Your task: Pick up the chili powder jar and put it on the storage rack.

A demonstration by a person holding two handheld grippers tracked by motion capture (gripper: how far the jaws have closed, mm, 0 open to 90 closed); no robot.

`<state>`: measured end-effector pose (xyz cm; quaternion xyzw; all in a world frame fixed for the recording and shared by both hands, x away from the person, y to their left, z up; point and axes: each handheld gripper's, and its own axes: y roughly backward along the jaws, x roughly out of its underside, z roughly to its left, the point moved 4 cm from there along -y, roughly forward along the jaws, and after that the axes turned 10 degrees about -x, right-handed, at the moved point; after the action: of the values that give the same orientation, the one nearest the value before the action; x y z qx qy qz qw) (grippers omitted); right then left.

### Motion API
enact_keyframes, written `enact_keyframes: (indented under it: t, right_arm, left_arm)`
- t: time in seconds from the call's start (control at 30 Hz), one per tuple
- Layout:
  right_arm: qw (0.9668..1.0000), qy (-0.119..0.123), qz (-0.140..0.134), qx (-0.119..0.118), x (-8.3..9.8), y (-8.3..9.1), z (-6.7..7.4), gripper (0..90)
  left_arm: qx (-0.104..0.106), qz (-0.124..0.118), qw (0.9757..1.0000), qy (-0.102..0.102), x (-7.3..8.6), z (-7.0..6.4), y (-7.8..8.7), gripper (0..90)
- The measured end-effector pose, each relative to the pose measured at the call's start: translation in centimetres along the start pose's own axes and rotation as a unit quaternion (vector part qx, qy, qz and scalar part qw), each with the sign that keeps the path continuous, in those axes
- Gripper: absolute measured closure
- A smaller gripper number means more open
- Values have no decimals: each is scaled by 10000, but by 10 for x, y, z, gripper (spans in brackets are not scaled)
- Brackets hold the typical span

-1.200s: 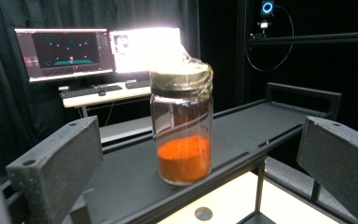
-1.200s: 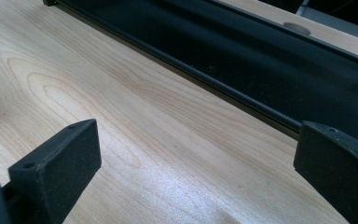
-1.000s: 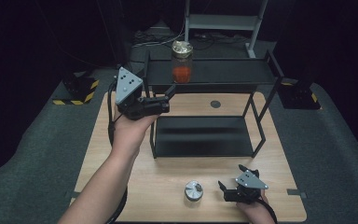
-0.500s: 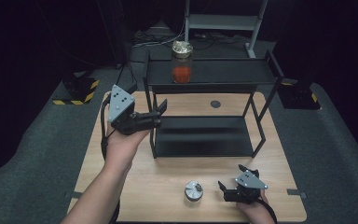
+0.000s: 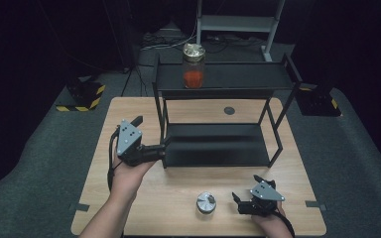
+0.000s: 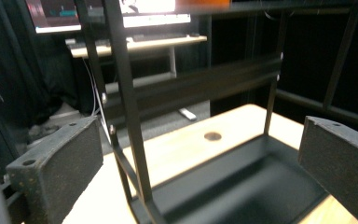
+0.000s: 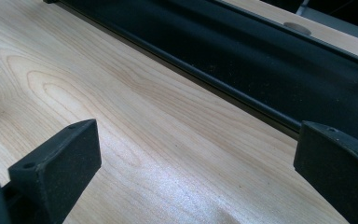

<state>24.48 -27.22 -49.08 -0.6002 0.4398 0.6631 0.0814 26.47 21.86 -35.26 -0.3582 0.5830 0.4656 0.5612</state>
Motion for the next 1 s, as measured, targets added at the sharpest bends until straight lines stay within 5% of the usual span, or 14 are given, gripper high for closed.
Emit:
enact_keyframes:
  t: [0.3, 0.67, 0.9, 1.0]
  right_arm:
    - [10000, 7, 5, 13, 0, 0, 1, 0]
    - [9999, 38, 32, 90, -1, -1, 3, 0]
    - [9999, -21, 20, 101, -1, -1, 3, 0]
    - [9999, -4, 28, 113, -1, -1, 3, 0]
  left_arm:
    - [-71, 384, 9992, -89, 42, 4, 7, 3]
    - [20, 995, 9950, 20, 93, 7, 14, 3]
    - [80, 1411, 9900, -23, 123, 7, 15, 3]
    - [88, 1731, 9846, -230, 136, 7, 14, 3]
